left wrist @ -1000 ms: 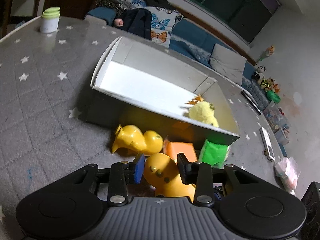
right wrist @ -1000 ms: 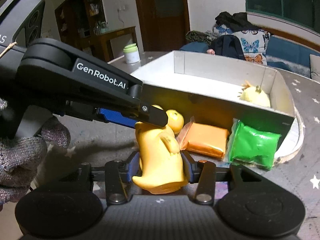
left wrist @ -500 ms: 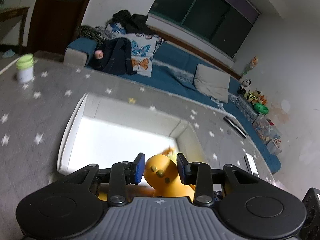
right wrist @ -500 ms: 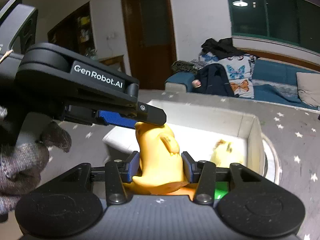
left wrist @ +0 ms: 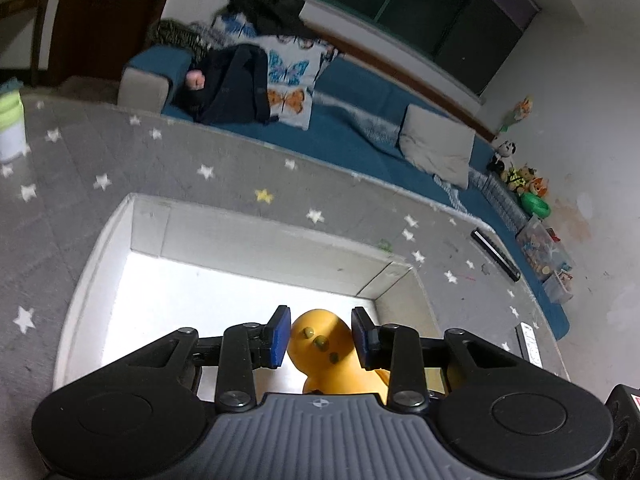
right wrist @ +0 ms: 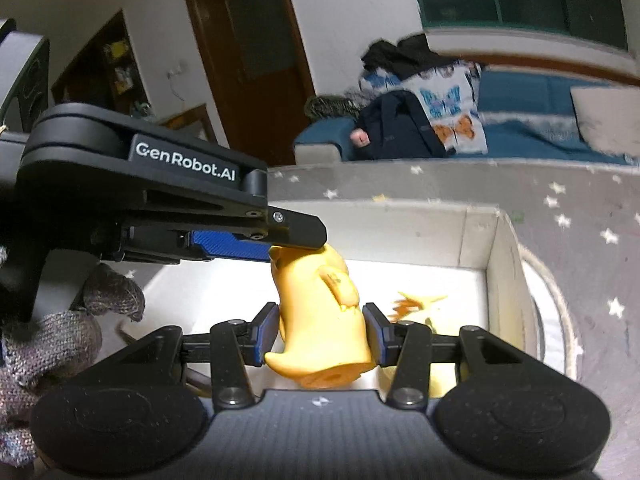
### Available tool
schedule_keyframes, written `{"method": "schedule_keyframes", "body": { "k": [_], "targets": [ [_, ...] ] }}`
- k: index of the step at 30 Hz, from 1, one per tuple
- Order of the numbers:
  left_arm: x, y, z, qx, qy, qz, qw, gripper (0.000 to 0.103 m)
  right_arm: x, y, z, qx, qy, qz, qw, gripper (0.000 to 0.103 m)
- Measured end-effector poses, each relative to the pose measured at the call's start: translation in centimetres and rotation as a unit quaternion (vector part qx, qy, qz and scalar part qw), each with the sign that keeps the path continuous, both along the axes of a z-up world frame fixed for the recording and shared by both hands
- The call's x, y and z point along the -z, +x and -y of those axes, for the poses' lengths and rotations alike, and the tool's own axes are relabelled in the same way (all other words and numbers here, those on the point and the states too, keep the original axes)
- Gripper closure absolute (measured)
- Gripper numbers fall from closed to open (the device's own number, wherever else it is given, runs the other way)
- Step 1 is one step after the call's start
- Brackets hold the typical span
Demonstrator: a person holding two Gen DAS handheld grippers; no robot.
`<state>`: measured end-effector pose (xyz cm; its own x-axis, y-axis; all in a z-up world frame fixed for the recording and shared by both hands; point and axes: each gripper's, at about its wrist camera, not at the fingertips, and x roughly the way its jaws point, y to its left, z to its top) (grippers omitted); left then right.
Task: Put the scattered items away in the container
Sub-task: 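Lift the duck figure into the box and open the right gripper, then grasp the green clay pack with the right gripper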
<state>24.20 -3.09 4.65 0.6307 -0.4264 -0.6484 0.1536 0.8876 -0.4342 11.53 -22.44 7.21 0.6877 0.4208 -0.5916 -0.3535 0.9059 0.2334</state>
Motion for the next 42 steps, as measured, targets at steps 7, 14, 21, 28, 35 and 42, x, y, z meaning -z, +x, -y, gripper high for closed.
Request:
{"method": "schedule_keyframes", "body": {
  "k": [7, 14, 21, 28, 35, 42],
  "targets": [
    [2.2, 0.8, -0.7, -0.001, -0.005, -0.024, 0.9997, 0.068, 2.1, 0.9, -0.7, 0.000, -0.022, -0.029, 0.999, 0.057],
    [2.8, 0.4, -0.7, -0.001, 0.000, -0.029, 0.9996, 0.067, 2.9, 0.9, -1.0, 0.002, -0.030, -0.036, 0.999, 0.057],
    [2.1, -0.6, -0.5, 0.002, 0.005, -0.015, 0.9999, 0.067, 1.8, -0.1, -0.1, 0.013, -0.021, -0.017, 1.000, 0.057],
    [1.0, -3.0, -0.2, 0.009, 0.012, 0.006, 0.9999, 0.067, -0.1, -3.6, 1.6, 0.016, -0.018, 0.014, 1.000, 0.051],
    [0.3, -6.1, 0.2, 0.016, 0.020, 0.024, 0.9994, 0.067, -0.8, -7.6, 2.9, 0.025, -0.022, 0.036, 0.999, 0.045],
    [-0.2, -9.0, 0.8, 0.019, 0.031, 0.045, 0.9983, 0.067, -0.5, -10.8, 3.8, 0.036, -0.024, 0.041, 0.998, 0.043]
  ]
}}
